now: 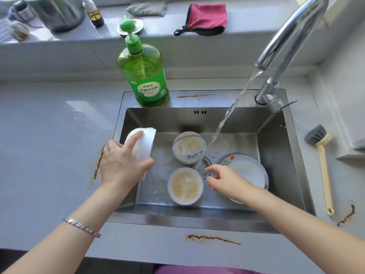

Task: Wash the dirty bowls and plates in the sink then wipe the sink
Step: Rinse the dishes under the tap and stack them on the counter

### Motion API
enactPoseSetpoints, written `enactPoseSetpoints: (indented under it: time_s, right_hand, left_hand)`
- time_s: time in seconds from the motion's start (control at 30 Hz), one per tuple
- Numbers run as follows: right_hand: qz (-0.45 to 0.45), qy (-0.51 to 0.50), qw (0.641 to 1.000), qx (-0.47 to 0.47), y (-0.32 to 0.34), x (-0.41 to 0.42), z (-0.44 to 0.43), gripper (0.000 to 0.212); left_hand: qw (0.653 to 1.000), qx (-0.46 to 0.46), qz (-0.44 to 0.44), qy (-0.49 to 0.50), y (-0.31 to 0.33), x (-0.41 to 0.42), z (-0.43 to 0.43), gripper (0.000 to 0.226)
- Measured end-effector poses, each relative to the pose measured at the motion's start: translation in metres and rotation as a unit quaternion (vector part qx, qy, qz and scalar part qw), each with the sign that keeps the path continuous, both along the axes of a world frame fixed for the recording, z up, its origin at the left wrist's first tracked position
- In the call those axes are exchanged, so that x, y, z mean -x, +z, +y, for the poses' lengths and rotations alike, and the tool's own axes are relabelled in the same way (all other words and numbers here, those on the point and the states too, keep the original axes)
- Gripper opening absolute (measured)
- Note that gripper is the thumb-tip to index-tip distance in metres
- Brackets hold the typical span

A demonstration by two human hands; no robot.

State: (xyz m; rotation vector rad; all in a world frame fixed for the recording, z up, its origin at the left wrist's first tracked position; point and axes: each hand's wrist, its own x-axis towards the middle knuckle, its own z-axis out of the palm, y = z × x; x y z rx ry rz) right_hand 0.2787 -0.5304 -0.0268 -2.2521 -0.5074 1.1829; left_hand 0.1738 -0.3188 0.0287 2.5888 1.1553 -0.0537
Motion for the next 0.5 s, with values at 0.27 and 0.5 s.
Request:
enactPoseSetpoints:
  time_s: [0.27,0.5]
  right_hand:
    - [-0.141,0.163,0.961,-0.174,0.018,-0.022,0.003,0.068]
    - [-0.312,0.259,0.882,-0.241,0.001,-0.055,0.007,0.047]
  left_hand:
    - [0.877,0.38,-0.257,0.141,-0.009,-0.059,-0.04,0.035]
    - [0.857,0.426,-0.272,0.102,-0.004,-0.103,-0.047,0.038]
